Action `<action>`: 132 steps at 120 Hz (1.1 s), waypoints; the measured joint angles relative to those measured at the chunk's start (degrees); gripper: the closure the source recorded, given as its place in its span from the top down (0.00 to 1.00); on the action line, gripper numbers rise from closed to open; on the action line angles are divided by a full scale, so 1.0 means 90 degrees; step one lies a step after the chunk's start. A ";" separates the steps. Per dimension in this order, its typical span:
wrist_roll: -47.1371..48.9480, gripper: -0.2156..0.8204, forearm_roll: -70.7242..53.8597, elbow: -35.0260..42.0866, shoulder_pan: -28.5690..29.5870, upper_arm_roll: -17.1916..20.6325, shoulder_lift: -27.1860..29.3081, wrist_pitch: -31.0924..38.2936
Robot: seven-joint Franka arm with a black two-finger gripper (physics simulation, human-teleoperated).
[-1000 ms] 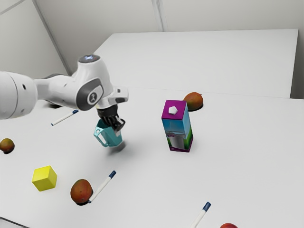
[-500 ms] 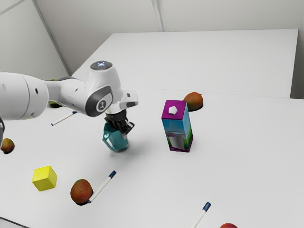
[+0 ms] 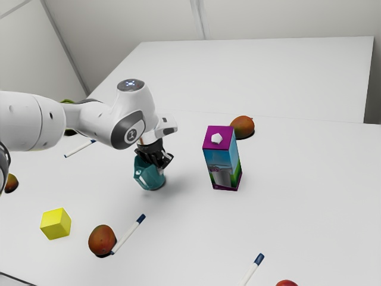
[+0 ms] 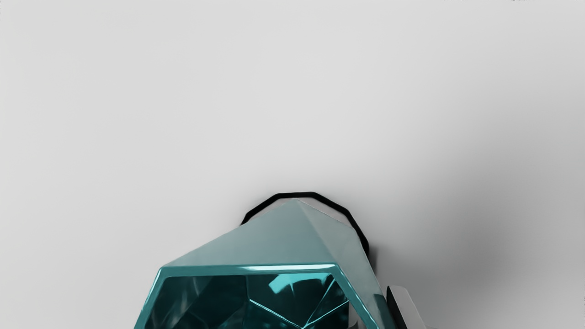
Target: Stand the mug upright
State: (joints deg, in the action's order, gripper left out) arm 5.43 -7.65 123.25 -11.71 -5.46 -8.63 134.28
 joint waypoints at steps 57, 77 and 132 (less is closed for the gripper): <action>0.0119 0.41 0.0066 -0.0006 -0.0015 0.0004 0.0103 0.0013; 0.0145 0.51 0.0072 -0.0024 -0.0051 0.0008 0.0274 -0.0019; 0.0152 0.72 0.0378 -0.1842 -0.0029 -0.0180 0.0130 -0.1413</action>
State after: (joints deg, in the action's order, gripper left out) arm 6.81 -4.24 106.67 -11.97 -7.08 -7.45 121.55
